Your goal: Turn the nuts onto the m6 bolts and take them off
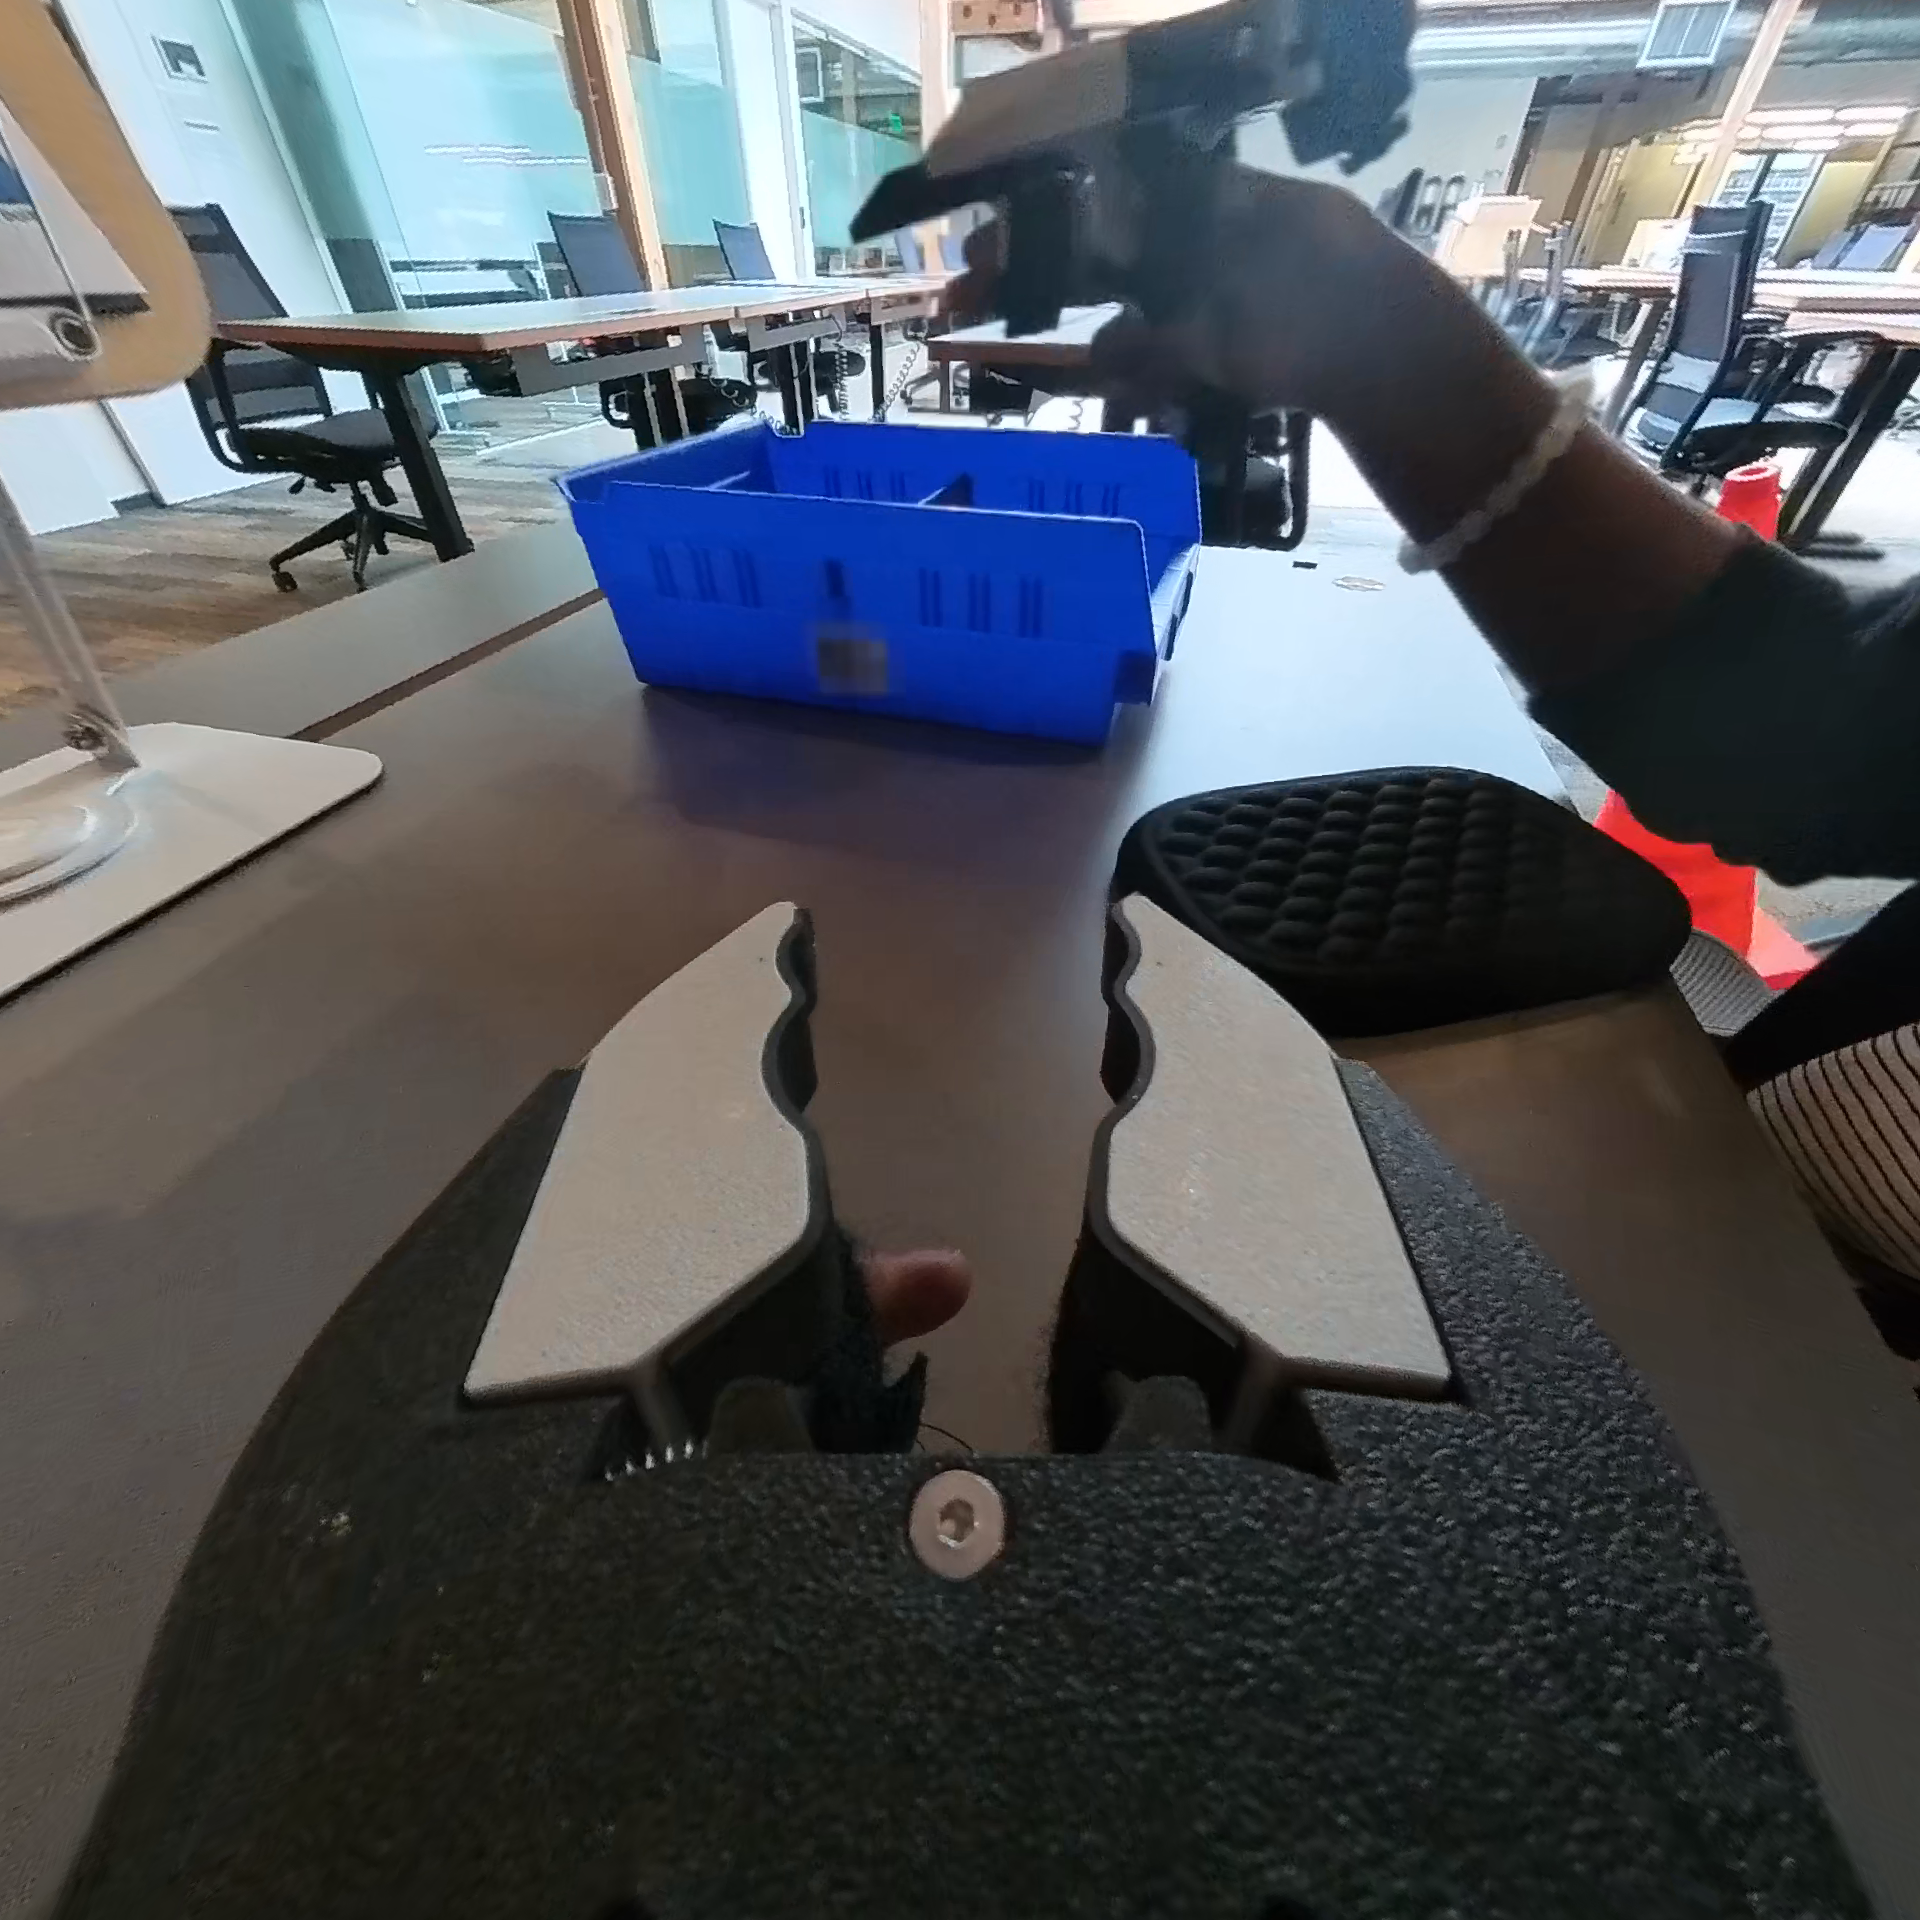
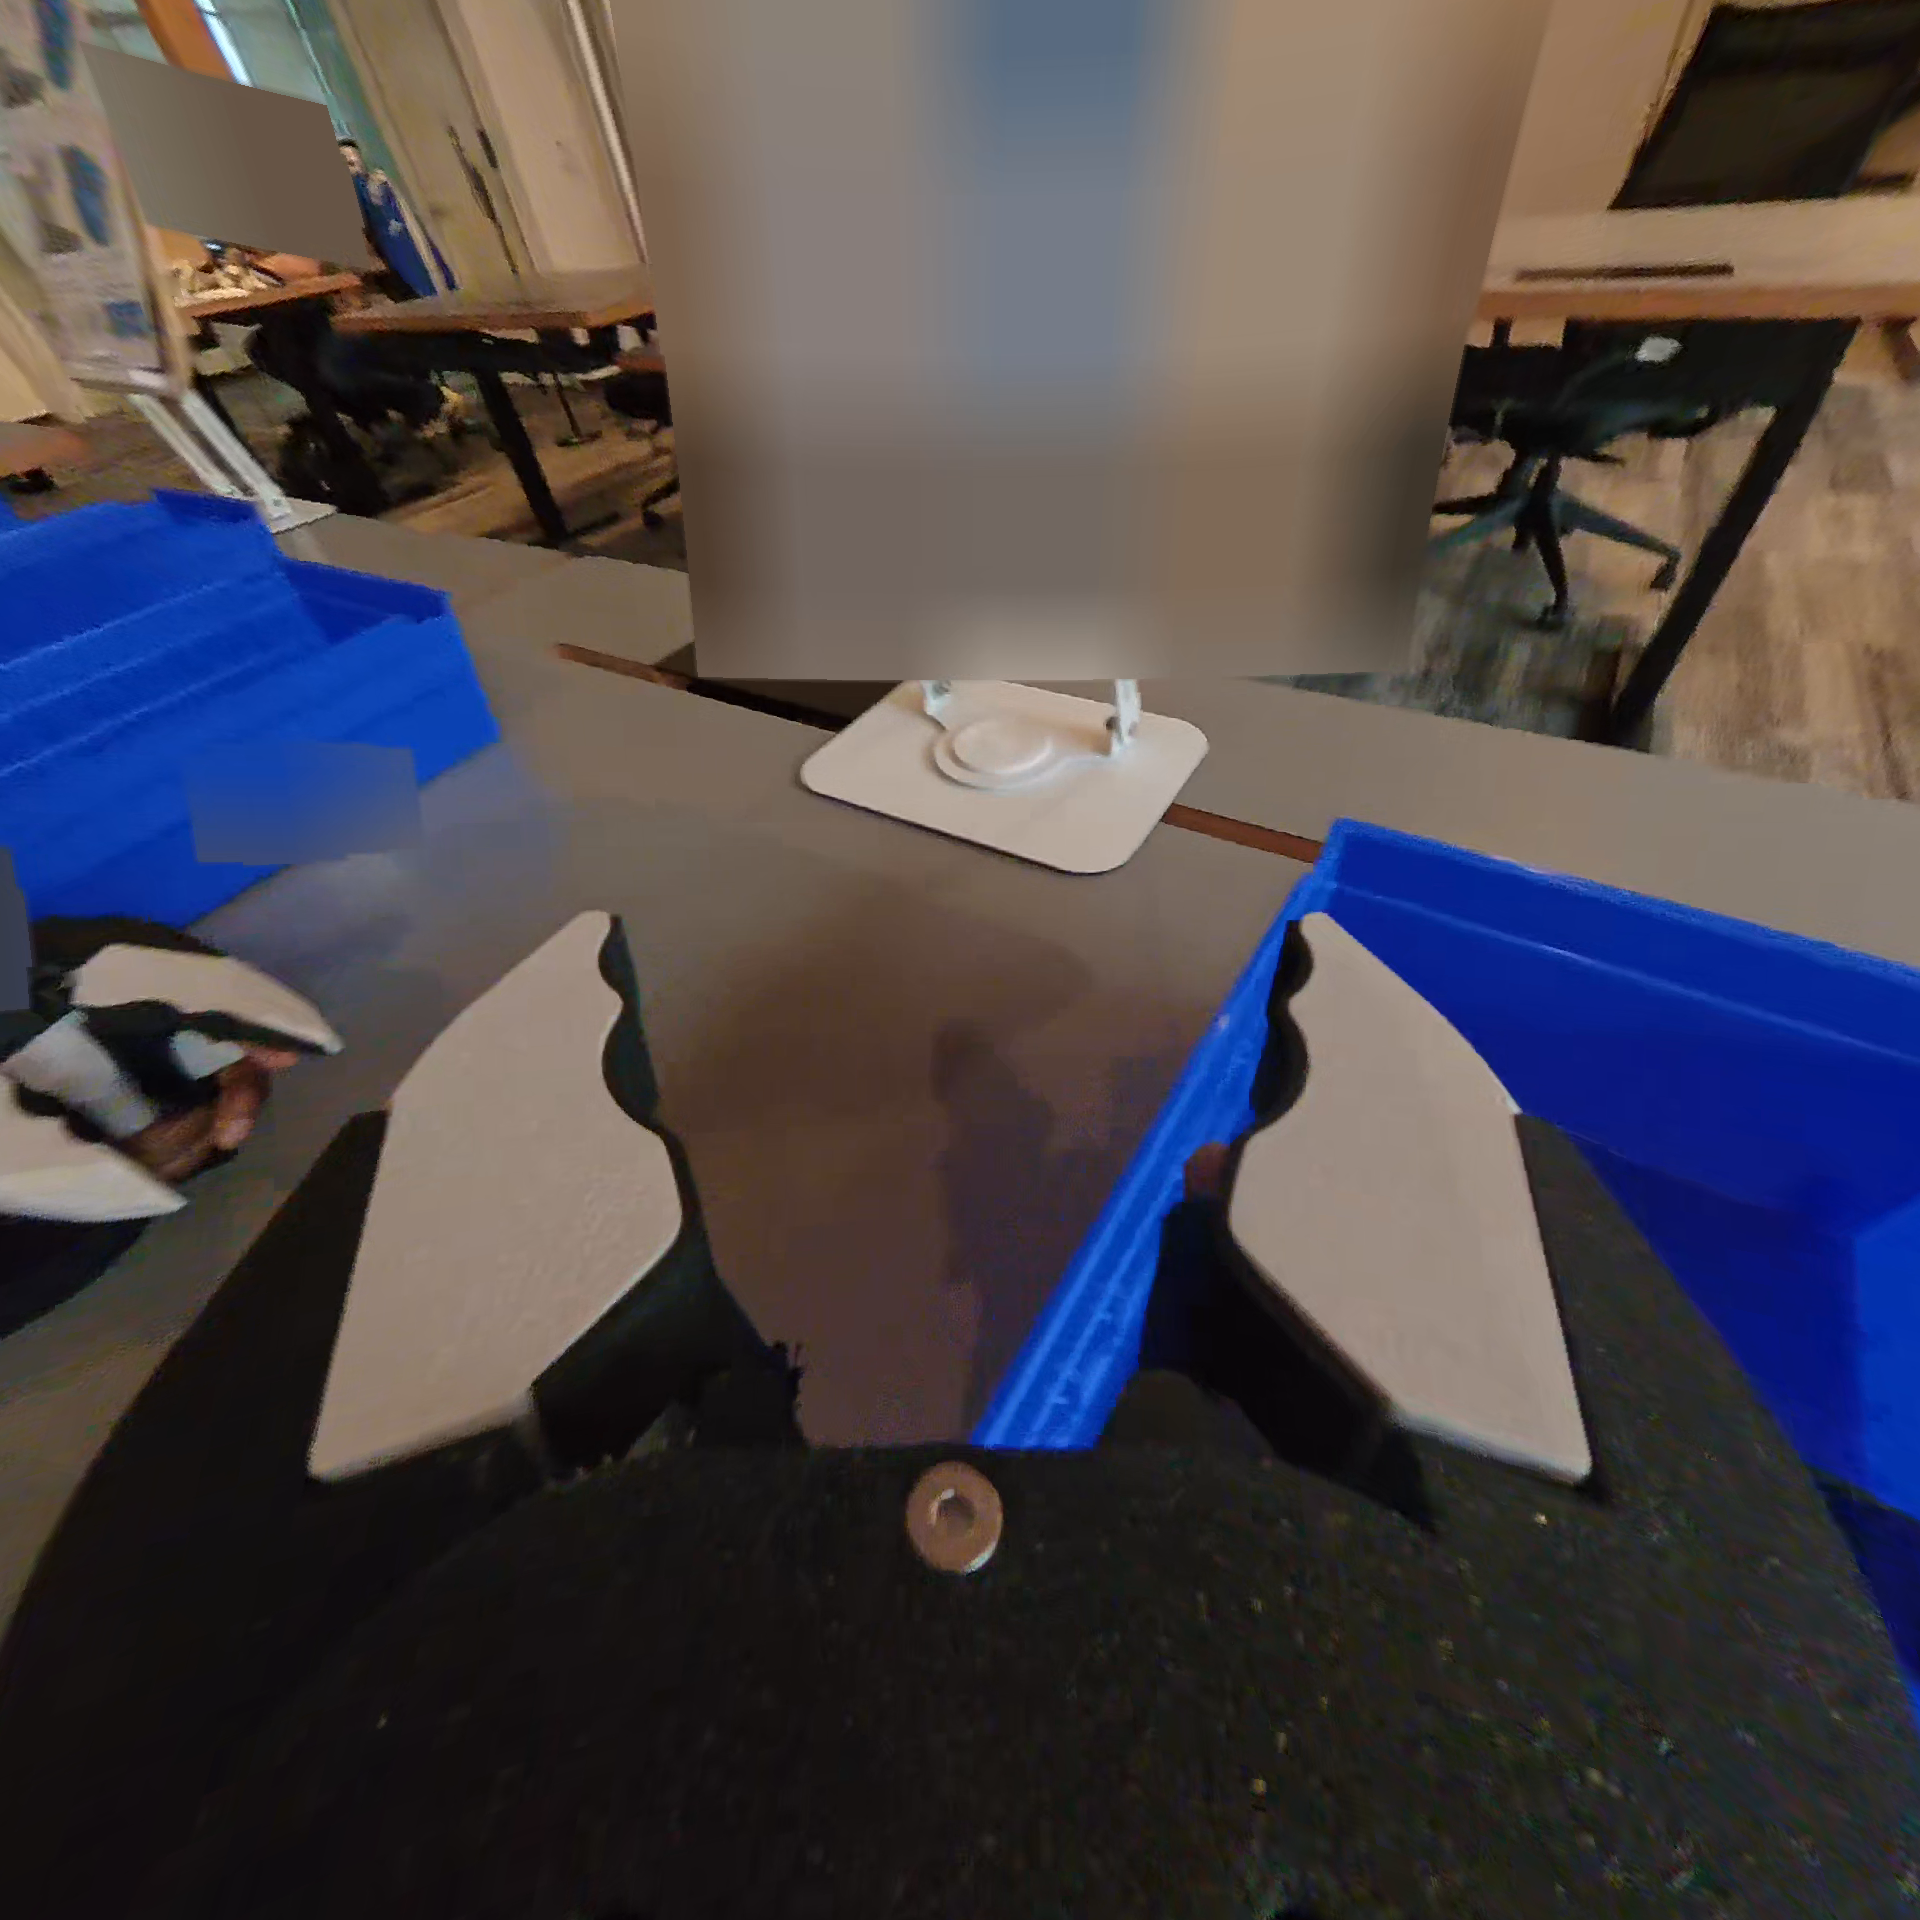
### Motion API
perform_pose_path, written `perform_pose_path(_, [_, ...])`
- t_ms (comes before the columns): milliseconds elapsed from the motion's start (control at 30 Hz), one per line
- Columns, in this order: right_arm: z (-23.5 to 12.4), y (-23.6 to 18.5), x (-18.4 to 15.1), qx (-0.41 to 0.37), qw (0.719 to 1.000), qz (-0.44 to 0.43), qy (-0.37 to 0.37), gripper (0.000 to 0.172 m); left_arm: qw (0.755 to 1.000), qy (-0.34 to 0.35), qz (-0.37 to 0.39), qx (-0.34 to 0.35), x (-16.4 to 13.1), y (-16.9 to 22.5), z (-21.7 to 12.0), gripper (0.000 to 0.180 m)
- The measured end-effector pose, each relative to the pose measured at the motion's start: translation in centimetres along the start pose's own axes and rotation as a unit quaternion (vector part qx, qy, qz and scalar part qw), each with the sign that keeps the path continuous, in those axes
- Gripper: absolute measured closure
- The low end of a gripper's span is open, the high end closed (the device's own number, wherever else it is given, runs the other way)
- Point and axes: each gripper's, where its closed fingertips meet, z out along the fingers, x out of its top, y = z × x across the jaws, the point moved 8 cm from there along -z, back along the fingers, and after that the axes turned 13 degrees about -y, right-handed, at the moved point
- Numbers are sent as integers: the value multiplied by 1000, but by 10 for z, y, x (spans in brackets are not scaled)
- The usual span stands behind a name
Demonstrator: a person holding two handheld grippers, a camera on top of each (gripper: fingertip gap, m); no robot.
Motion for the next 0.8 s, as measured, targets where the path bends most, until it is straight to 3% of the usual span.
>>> perform_pose_path(200, [-7,-65,-10,73,996,-27,50,80,999,2,-13,29,10,-4,-12,126])
perform_pose_path(300, [-5,-86,-21,77,991,-43,96,107,997,6,-21,70,20,-6,-28,125])
perform_pose_path(500, [9,-98,-42,27,984,-71,162,144,981,9,-40,188,46,-11,-102,127])
perform_pose_path(600, [15,-101,-47,-14,983,-111,148,149,952,-10,-64,299,55,-30,-165,132])
perform_pose_path(700, [18,-106,-49,-28,976,-151,153,147,904,-79,-113,406,46,-64,-227,137])
perform_pose_path(800, [22,-109,-51,-18,978,-156,135,142,865,-132,-172,453,29,-103,-265,153])
